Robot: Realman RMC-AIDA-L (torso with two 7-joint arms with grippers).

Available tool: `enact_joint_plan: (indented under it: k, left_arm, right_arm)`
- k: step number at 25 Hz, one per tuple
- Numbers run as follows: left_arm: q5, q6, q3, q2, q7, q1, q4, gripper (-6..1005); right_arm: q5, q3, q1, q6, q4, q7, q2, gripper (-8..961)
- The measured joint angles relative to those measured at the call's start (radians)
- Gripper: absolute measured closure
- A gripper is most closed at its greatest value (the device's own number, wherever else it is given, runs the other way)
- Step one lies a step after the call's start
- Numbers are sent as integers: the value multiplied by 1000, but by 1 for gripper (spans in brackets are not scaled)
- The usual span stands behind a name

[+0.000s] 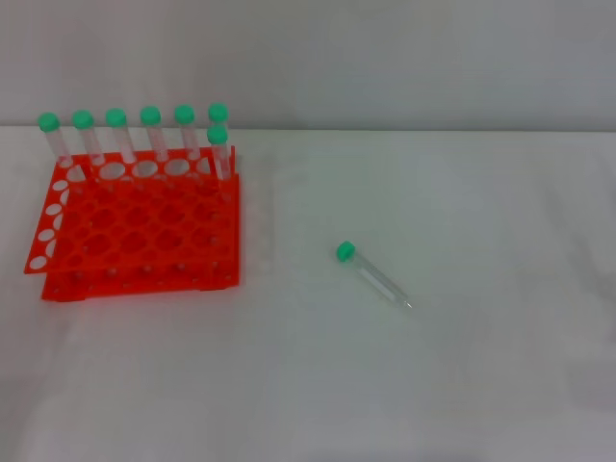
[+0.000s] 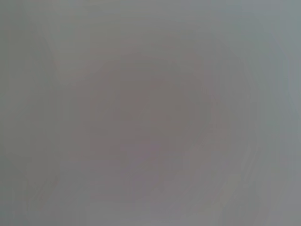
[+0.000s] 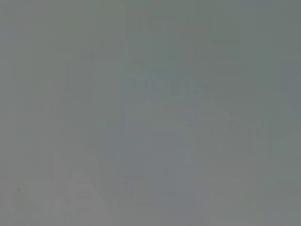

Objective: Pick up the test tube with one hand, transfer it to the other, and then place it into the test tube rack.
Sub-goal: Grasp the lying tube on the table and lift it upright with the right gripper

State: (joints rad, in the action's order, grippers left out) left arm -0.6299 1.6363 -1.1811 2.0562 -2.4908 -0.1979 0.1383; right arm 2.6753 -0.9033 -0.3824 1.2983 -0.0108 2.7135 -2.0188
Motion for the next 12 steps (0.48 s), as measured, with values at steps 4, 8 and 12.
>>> enact_joint_plan:
  k: [4,8,12]
  left_arm:
    - [6,0,2,-1,-1,-7,0,139]
    - [17,1,5,-4,-2,-13,0,139]
    - [22,0,5,-5,-2,-15,0,139]
  right_arm:
    - [0,-3,-6,-23,-2,-13,-1,80]
    - [0,-3,-9,-33,-1,-25,-3,80]
    - [-2,-19,-9,-33,-3,-80,-2,81]
